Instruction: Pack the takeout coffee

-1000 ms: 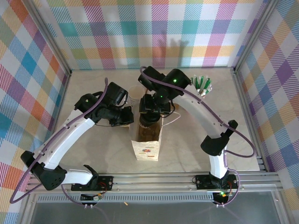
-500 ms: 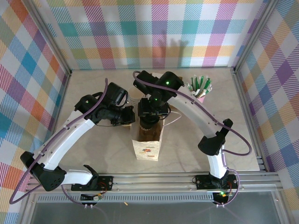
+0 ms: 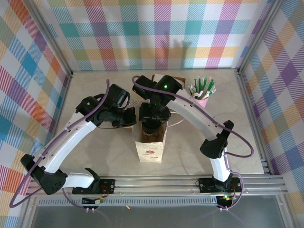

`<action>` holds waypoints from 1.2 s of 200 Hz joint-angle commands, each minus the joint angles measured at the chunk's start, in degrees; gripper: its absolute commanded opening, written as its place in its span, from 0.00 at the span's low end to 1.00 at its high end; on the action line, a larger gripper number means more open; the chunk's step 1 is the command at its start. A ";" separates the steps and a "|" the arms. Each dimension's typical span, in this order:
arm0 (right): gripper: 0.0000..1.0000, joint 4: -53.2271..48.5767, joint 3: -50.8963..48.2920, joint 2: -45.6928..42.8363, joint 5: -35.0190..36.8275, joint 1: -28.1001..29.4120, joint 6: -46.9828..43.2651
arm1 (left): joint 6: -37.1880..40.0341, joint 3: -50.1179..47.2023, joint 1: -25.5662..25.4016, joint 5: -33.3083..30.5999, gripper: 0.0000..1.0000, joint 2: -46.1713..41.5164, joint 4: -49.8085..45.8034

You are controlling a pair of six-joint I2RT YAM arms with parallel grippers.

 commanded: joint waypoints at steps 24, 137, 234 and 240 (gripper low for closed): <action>0.32 -10.12 0.87 3.15 1.22 2.68 1.58 | -3.45 -2.96 -0.32 -1.56 0.00 -4.25 0.83; 0.27 -10.10 -1.27 -0.55 4.45 4.91 -8.45 | -7.91 -13.52 -2.64 -1.31 0.47 -13.09 10.95; 0.26 -10.05 1.14 1.65 9.74 4.91 -11.13 | -2.49 -6.96 -2.72 -0.39 0.00 -5.87 3.24; 0.25 -10.07 0.98 1.48 9.82 4.91 -11.13 | -2.53 -6.82 -2.69 -0.85 0.00 -6.03 2.91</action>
